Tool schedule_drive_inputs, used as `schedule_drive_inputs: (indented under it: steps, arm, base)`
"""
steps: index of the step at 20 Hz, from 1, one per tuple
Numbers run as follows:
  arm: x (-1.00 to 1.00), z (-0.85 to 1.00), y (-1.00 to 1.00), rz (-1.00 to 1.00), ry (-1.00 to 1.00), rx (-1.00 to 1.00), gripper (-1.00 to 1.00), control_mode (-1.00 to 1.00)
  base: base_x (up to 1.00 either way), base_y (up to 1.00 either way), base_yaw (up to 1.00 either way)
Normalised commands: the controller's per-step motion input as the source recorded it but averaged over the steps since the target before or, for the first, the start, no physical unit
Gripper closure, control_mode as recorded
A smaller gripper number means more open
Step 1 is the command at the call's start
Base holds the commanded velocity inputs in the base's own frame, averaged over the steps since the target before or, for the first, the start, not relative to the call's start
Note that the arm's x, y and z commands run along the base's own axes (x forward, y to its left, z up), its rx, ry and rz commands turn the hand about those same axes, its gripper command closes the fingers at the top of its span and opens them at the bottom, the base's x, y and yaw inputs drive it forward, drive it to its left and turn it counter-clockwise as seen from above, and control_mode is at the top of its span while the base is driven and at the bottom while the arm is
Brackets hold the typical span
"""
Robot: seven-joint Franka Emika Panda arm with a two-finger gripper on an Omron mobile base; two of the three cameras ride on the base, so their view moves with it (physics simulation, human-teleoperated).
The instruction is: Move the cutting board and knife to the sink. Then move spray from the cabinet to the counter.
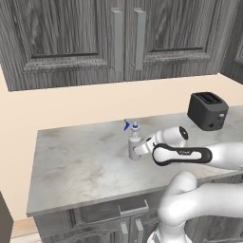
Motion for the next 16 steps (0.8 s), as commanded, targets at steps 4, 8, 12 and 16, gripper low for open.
schedule_drive_inputs:
  steps: [4, 8, 12, 16]
  arm:
    - [0.0, 0.0, 0.0, 0.0, 0.0, 0.0, -1.0, -1.0]
    - [0.0, 0.0, -0.01, 0.0, 0.0, 0.0, -1.0, -1.0]
    - [-0.21, -0.02, -0.11, 0.0, -0.06, 0.0, -1.0, -1.0]
    - [-0.3, -0.1, -0.19, 0.0, -0.07, 0.0, -1.0, -1.0]
  base:
    - [0.0, 0.0, 0.0]
    - [0.0, 0.0, 0.0]
    - [0.0, 0.0, 0.0]
    - [0.0, 0.0, 0.0]
